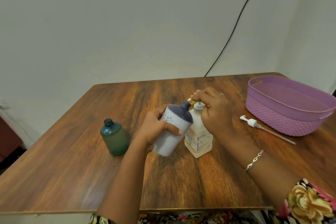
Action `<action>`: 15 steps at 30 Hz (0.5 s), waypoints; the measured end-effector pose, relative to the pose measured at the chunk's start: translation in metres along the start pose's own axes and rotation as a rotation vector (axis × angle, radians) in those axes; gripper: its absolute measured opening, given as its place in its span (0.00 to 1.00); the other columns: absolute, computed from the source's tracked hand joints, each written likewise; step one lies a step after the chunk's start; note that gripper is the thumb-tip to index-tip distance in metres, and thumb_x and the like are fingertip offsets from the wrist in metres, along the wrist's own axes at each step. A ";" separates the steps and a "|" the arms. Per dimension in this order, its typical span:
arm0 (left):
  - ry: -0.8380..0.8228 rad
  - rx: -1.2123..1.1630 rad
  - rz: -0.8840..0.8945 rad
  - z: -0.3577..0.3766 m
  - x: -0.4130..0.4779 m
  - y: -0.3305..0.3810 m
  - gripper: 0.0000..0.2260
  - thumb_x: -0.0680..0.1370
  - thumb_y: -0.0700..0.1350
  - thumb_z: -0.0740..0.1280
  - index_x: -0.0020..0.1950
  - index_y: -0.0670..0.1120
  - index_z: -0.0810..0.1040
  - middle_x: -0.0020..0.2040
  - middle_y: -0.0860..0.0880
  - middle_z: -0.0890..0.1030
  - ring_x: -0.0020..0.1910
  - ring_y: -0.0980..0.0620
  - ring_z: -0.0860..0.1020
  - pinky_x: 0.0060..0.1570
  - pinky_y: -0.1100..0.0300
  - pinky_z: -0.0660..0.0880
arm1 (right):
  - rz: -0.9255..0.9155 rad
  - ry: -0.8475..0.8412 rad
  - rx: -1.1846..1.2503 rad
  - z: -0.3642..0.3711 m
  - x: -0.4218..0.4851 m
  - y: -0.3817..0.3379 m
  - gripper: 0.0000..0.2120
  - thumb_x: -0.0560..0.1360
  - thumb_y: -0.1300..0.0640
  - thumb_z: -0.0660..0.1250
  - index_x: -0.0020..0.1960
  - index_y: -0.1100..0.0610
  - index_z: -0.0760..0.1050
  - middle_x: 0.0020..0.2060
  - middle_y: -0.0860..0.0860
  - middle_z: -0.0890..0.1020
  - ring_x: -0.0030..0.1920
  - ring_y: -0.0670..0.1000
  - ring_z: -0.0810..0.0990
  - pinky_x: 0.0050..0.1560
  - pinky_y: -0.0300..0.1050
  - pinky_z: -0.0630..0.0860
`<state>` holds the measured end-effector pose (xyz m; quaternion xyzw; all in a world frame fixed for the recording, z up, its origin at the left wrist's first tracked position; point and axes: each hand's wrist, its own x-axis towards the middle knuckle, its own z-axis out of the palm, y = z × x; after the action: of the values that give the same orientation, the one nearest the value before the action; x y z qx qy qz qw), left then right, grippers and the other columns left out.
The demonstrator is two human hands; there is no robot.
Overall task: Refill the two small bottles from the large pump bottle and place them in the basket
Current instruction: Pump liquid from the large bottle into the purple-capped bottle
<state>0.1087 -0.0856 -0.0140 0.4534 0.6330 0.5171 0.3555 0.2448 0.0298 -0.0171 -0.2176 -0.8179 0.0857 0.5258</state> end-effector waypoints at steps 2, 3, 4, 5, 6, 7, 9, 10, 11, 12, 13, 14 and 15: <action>-0.004 -0.014 -0.008 0.001 0.001 0.002 0.27 0.57 0.40 0.73 0.55 0.50 0.78 0.52 0.46 0.81 0.50 0.45 0.79 0.41 0.54 0.79 | -0.023 -0.028 -0.030 0.002 0.000 0.001 0.13 0.66 0.69 0.57 0.40 0.63 0.80 0.37 0.55 0.80 0.38 0.55 0.79 0.40 0.44 0.71; -0.011 -0.015 -0.010 0.002 0.001 0.002 0.26 0.58 0.40 0.74 0.54 0.51 0.78 0.52 0.46 0.80 0.49 0.46 0.79 0.39 0.56 0.78 | -0.012 -0.032 -0.023 0.001 0.000 0.002 0.14 0.67 0.68 0.56 0.40 0.64 0.80 0.37 0.55 0.80 0.37 0.55 0.79 0.40 0.44 0.69; -0.012 -0.020 -0.008 0.003 0.001 0.002 0.24 0.59 0.38 0.75 0.54 0.52 0.77 0.51 0.47 0.80 0.49 0.46 0.79 0.38 0.57 0.78 | 0.000 -0.031 -0.009 -0.001 0.000 0.002 0.14 0.67 0.67 0.55 0.40 0.63 0.80 0.37 0.54 0.80 0.38 0.54 0.79 0.41 0.43 0.68; -0.010 -0.025 -0.005 0.003 0.001 0.001 0.23 0.61 0.36 0.75 0.53 0.52 0.77 0.51 0.47 0.80 0.48 0.47 0.79 0.38 0.58 0.78 | 0.016 -0.028 0.008 -0.002 -0.002 0.002 0.15 0.67 0.68 0.55 0.41 0.63 0.80 0.38 0.54 0.81 0.40 0.54 0.79 0.43 0.42 0.68; -0.008 -0.025 -0.001 0.003 0.001 0.001 0.23 0.62 0.34 0.75 0.52 0.52 0.77 0.50 0.47 0.80 0.48 0.47 0.79 0.38 0.58 0.78 | 0.033 -0.021 0.023 -0.004 -0.002 0.000 0.15 0.67 0.68 0.55 0.42 0.63 0.81 0.39 0.54 0.81 0.41 0.53 0.78 0.44 0.41 0.68; -0.008 -0.022 0.003 0.003 0.001 0.001 0.22 0.62 0.34 0.75 0.52 0.52 0.77 0.51 0.47 0.80 0.48 0.47 0.79 0.38 0.58 0.78 | 0.051 -0.019 0.033 -0.006 -0.001 -0.002 0.16 0.67 0.68 0.55 0.43 0.63 0.81 0.40 0.54 0.81 0.42 0.53 0.78 0.44 0.40 0.68; -0.010 -0.011 0.005 0.003 0.000 0.002 0.22 0.63 0.34 0.74 0.52 0.52 0.77 0.52 0.46 0.80 0.49 0.46 0.78 0.41 0.56 0.78 | 0.080 -0.036 0.053 -0.009 0.008 -0.005 0.16 0.68 0.65 0.54 0.42 0.63 0.81 0.40 0.56 0.81 0.42 0.54 0.77 0.42 0.41 0.71; -0.012 -0.009 0.005 0.003 0.000 0.003 0.21 0.64 0.34 0.74 0.52 0.51 0.77 0.52 0.45 0.80 0.49 0.46 0.78 0.41 0.55 0.78 | 0.093 -0.045 0.072 -0.010 0.014 -0.005 0.16 0.68 0.65 0.54 0.42 0.64 0.81 0.40 0.56 0.81 0.42 0.56 0.78 0.42 0.45 0.74; -0.013 -0.014 0.004 0.003 0.000 0.003 0.21 0.64 0.34 0.74 0.52 0.51 0.77 0.52 0.45 0.80 0.49 0.46 0.79 0.40 0.55 0.78 | 0.104 -0.047 0.094 -0.010 0.017 -0.005 0.16 0.68 0.64 0.54 0.41 0.64 0.81 0.39 0.56 0.81 0.42 0.56 0.78 0.41 0.49 0.75; -0.013 -0.024 0.002 0.002 0.000 0.003 0.22 0.62 0.35 0.75 0.53 0.50 0.77 0.51 0.45 0.80 0.48 0.46 0.79 0.38 0.56 0.79 | 0.104 -0.038 0.106 -0.011 0.018 -0.005 0.16 0.67 0.64 0.54 0.41 0.64 0.81 0.39 0.56 0.81 0.41 0.56 0.78 0.41 0.50 0.76; -0.012 -0.034 0.001 0.001 0.000 0.004 0.23 0.61 0.36 0.75 0.53 0.49 0.78 0.50 0.45 0.81 0.47 0.47 0.79 0.37 0.57 0.78 | 0.091 -0.022 0.105 -0.010 0.016 -0.006 0.16 0.68 0.64 0.54 0.41 0.64 0.81 0.38 0.56 0.81 0.41 0.56 0.79 0.41 0.49 0.75; -0.009 -0.038 0.004 0.000 0.001 0.004 0.23 0.60 0.36 0.75 0.53 0.49 0.78 0.50 0.46 0.81 0.46 0.47 0.79 0.36 0.59 0.78 | 0.072 -0.002 0.089 -0.008 0.013 -0.006 0.15 0.68 0.66 0.55 0.40 0.64 0.81 0.37 0.56 0.81 0.40 0.56 0.79 0.40 0.48 0.75; -0.010 -0.038 0.008 0.000 0.002 0.004 0.22 0.62 0.35 0.75 0.52 0.50 0.78 0.50 0.46 0.81 0.46 0.48 0.79 0.35 0.60 0.78 | 0.056 0.015 0.063 -0.005 0.009 -0.005 0.14 0.68 0.67 0.56 0.40 0.64 0.81 0.36 0.56 0.81 0.39 0.57 0.79 0.40 0.47 0.74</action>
<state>0.1084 -0.0832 -0.0102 0.4515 0.6194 0.5285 0.3651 0.2445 0.0288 -0.0060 -0.2241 -0.8044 0.1245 0.5359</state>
